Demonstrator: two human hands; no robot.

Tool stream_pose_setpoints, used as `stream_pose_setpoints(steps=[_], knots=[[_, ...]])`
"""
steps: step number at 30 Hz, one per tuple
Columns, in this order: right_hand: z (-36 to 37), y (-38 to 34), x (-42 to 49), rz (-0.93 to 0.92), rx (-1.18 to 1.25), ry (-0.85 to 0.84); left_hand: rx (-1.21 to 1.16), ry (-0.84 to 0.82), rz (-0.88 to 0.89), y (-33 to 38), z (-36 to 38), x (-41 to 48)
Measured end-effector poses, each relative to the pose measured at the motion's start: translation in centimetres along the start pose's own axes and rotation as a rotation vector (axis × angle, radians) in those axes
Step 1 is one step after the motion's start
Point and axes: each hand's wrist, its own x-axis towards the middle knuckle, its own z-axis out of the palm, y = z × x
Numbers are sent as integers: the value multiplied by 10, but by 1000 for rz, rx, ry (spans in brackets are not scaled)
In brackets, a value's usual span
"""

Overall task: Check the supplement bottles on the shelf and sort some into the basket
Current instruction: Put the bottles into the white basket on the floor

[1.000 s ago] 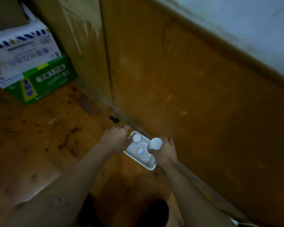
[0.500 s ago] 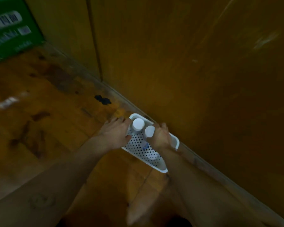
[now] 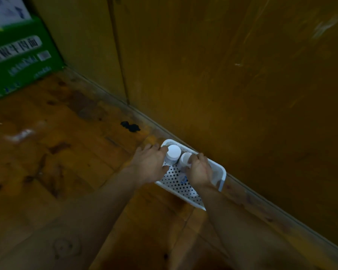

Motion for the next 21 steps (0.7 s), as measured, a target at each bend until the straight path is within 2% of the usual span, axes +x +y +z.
stream_pose_setpoints(steps=[5,11,21], knots=[[-2,-2,-2,-32,-128,-33,24,-26,-8,11,15,-9],[-29,-14,-7,-81,-70,122,-30,55,6,0,0,-12],[-149,-58,-30,-191,24,245,-77,160,16,-4,-73,-19]])
